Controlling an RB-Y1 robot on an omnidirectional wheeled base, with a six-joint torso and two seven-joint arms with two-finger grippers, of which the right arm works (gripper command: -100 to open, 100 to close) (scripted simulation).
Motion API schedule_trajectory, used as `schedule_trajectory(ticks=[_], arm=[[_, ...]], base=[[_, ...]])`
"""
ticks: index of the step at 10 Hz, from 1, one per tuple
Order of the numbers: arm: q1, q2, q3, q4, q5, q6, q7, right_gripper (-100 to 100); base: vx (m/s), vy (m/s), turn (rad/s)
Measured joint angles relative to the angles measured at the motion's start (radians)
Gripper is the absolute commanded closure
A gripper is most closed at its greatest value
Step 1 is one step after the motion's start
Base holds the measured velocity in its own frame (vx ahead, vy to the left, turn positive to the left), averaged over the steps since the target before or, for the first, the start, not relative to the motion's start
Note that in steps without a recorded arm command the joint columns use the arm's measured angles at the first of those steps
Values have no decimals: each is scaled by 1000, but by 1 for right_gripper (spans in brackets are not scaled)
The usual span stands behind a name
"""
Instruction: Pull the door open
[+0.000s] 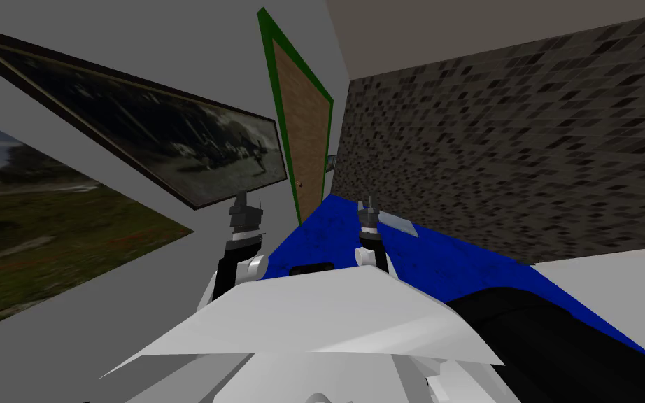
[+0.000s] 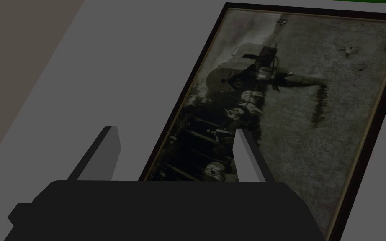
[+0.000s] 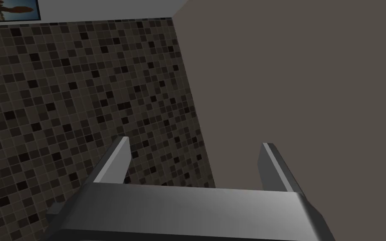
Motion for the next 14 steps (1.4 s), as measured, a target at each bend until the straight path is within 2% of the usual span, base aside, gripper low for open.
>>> schedule_trajectory(ticks=[3, 8, 10, 14], arm=[[-19, -15, 8, 46, 33, -1, 47, -100], [-76, -44, 16, 145, 101, 10, 145, -100], [-88, -49, 24, 176, 125, 9, 180, -100], [-131, -60, 32, 250, 173, 14, 250, -100]], base=[[130, -22, 126], [134, -38, 143], [92, -30, 97], [88, -34, 118]])
